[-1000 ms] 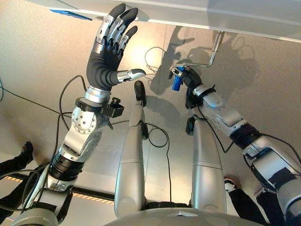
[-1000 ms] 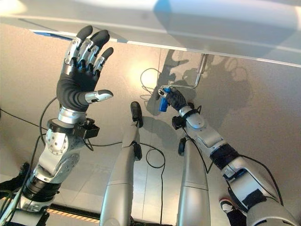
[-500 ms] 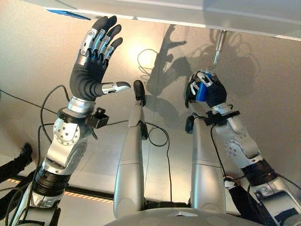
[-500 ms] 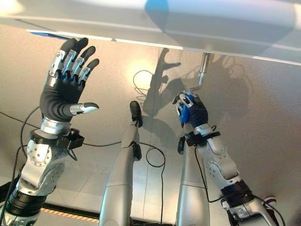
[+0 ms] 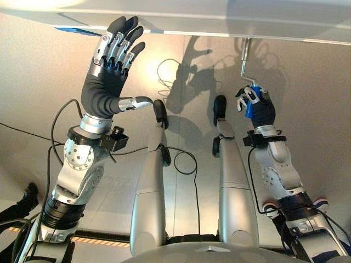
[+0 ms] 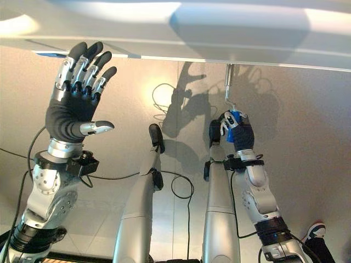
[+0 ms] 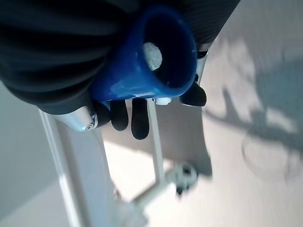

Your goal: Raise the hospital bed

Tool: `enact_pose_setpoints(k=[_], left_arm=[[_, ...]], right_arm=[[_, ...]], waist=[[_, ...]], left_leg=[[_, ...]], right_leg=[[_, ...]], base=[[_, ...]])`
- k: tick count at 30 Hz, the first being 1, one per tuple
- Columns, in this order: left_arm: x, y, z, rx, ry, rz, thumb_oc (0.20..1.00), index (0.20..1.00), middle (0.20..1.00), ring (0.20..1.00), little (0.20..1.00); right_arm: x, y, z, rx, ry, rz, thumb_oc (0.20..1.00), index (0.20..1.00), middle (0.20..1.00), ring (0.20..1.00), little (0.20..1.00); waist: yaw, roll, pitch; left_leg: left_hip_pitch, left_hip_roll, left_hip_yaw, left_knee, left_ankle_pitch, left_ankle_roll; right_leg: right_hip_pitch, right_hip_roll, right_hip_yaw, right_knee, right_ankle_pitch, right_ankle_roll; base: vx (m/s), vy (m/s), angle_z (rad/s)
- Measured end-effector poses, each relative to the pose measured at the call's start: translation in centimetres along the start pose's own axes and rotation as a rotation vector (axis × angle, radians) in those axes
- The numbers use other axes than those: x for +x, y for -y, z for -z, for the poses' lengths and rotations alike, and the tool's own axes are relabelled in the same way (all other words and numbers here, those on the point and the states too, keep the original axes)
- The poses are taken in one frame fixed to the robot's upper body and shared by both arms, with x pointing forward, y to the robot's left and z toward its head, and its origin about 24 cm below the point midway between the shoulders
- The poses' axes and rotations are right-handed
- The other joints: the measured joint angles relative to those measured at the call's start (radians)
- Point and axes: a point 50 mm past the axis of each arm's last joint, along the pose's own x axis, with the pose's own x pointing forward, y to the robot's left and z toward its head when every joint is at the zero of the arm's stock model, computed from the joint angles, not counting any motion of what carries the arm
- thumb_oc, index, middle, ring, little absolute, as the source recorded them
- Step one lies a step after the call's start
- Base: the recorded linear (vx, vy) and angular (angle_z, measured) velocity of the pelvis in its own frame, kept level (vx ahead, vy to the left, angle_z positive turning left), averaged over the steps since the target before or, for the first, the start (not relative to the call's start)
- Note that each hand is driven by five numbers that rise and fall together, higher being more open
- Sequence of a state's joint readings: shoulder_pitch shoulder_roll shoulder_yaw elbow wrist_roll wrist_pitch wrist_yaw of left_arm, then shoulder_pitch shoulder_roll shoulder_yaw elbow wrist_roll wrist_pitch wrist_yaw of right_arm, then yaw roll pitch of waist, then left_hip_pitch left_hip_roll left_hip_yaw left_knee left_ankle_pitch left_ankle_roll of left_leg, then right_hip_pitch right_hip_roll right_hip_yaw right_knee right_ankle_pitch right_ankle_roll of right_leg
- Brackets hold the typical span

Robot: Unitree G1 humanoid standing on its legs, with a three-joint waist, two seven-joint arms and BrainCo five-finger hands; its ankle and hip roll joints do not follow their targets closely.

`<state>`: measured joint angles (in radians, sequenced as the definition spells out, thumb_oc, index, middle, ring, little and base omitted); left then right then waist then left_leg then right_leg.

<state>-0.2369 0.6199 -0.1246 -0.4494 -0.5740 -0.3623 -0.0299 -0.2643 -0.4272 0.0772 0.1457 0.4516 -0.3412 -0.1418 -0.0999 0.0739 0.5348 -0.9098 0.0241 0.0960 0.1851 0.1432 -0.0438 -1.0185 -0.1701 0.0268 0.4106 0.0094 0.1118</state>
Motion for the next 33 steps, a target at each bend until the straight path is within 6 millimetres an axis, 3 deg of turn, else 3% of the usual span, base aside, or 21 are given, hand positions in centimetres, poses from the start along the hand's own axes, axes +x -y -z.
enact_pose_setpoints(k=[8, 15, 22, 25, 31, 33], left_arm=[[0.2, 0.0, -0.1, 0.021, -0.024, 0.06, 1.0, 1.0, 1.0, 1.0, 1.0], [0.8, 0.9, 0.0, -0.001, -0.037, 0.139, 1.0, 1.0, 1.0, 1.0, 1.0], [1.7, 2.2, 0.3, -0.057, -0.029, 0.201, 1.0, 1.0, 1.0, 1.0, 1.0], [2.4, 2.5, 0.0, -0.067, -0.003, 0.215, 1.0, 1.0, 1.0, 1.0, 1.0], [3.1, 2.8, 0.1, -0.101, 0.027, 0.182, 1.0, 1.0, 1.0, 1.0, 1.0], [3.4, 3.0, 0.4, -0.126, 0.032, 0.157, 1.0, 1.0, 1.0, 1.0, 1.0]], right_arm=[[1.7, 3.4, 2.0, -0.166, -0.07, 0.127, 0.2, 0.2, 0.2, 0.2, 0.2], [3.3, 4.8, 3.3, -0.246, -0.168, 0.168, 0.2, 0.2, 0.2, 0.2, 0.2], [6.3, 6.2, 5.0, -0.432, -0.426, 0.157, 0.2, 0.2, 0.2, 0.2, 0.2], [7.2, 6.3, 5.0, -0.481, -0.518, 0.163, 0.2, 0.2, 0.2, 0.2, 0.2], [8.4, 4.7, 4.9, -0.506, -0.563, 0.144, 0.2, 0.2, 0.2, 0.2, 0.2], [8.6, 3.3, 5.3, -0.51, -0.576, 0.127, 0.2, 0.2, 0.2, 0.2, 0.2]], waist=[[0.001, -0.006, -0.001], [0.007, -0.007, -0.002], [0.041, -0.006, -0.003], [0.064, -0.005, -0.003], [0.079, 0.001, -0.002], [0.084, 0.003, -0.003]], left_leg=[[0.007, -0.002, 0.006, 0.0, 0.0, 0.007], [0.008, -0.005, 0.002, 0.001, 0.001, 0.008], [0.005, -0.009, -0.002, 0.0, 0.002, 0.008], [-0.009, -0.01, -0.004, 0.002, 0.004, 0.007], [-0.038, -0.008, -0.013, 0.007, 0.011, 0.0], [-0.041, -0.006, -0.014, 0.01, 0.011, -0.003]], right_leg=[[0.009, -0.004, 0.008, -0.011, 0.008, 0.006], [0.013, -0.008, 0.005, -0.012, 0.009, 0.007], [0.007, -0.008, 0.003, -0.006, 0.009, 0.007], [-0.008, -0.008, 0.002, -0.002, 0.009, 0.007], [-0.042, -0.006, -0.003, 0.018, 0.004, -0.001], [-0.052, -0.005, -0.006, 0.037, -0.005, -0.008]], base=[[-0.01, -0.024, -0.02], [0.0, -0.005, 0.0], [0.0, 0.0, 0.0], [0.0, 0.0, 0.0], [0.0, 0.002, 0.01], [0.0, 0.0, 0.0]])
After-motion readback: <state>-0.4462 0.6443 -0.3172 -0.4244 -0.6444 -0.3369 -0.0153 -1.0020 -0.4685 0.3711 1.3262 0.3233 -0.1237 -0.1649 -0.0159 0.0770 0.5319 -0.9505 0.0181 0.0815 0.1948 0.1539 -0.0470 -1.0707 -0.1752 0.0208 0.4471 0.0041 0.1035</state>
